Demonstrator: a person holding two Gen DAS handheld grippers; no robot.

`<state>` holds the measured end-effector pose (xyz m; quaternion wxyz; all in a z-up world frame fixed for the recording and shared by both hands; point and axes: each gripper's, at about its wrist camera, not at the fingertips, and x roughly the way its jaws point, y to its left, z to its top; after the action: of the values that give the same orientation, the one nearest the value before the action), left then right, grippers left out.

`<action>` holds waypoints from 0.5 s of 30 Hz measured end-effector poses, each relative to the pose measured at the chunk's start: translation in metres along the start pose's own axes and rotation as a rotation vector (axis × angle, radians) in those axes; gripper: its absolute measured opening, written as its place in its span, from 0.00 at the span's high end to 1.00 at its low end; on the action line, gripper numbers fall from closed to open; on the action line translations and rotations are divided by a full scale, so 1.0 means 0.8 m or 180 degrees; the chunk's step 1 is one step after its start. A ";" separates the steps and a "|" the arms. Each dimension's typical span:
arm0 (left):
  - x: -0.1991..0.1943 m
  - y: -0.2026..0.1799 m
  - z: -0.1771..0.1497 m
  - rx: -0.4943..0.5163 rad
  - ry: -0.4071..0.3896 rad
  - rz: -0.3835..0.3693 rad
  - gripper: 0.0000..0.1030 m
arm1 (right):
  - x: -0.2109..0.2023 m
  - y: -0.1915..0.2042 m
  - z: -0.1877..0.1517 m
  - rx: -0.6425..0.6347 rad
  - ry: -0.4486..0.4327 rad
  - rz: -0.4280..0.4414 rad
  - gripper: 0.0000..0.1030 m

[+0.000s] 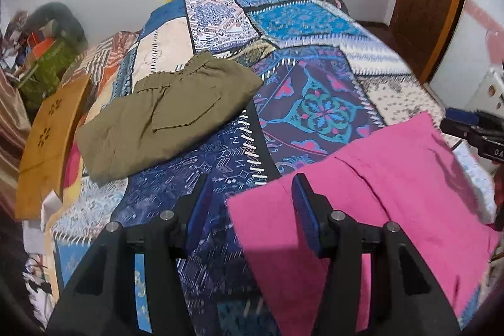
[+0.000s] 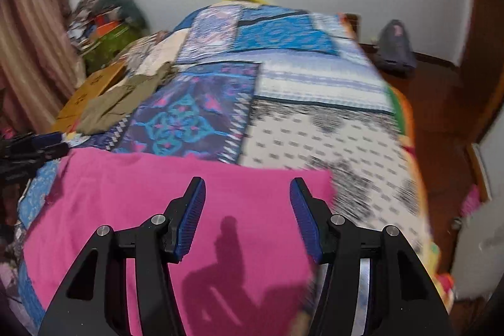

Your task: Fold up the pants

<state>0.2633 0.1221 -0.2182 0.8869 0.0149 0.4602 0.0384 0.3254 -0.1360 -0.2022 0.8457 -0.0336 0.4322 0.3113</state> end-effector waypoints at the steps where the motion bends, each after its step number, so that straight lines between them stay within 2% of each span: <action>1: 0.010 -0.002 -0.001 0.0021 0.0046 0.0019 0.49 | 0.014 0.007 0.002 -0.0085 0.0071 0.0070 0.50; 3: 0.026 -0.004 -0.007 0.0042 0.0141 0.0001 0.49 | 0.041 0.017 0.000 -0.0224 0.0272 0.0161 0.50; 5: 0.030 -0.002 -0.013 0.0046 0.0108 0.0014 0.43 | 0.066 0.020 -0.008 -0.0322 0.0506 0.0227 0.50; 7: 0.029 0.000 -0.017 0.0050 0.0055 0.0068 0.36 | 0.071 0.012 -0.013 -0.0281 0.0517 0.0309 0.50; 11: 0.029 0.005 -0.020 0.0005 0.0053 0.0021 0.36 | 0.068 -0.018 -0.017 -0.0191 0.0554 0.0182 0.52; 13: 0.027 0.004 -0.022 0.0031 0.0043 0.0021 0.36 | 0.064 -0.031 -0.022 -0.0084 0.0575 0.0283 0.51; 15: 0.021 0.003 -0.024 0.0079 0.0025 0.0068 0.36 | 0.054 -0.038 -0.026 -0.0054 0.0531 0.0110 0.51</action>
<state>0.2574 0.1260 -0.2429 0.8844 0.0306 0.4639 0.0422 0.3462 -0.1458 -0.2545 0.8009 -0.0591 0.4990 0.3256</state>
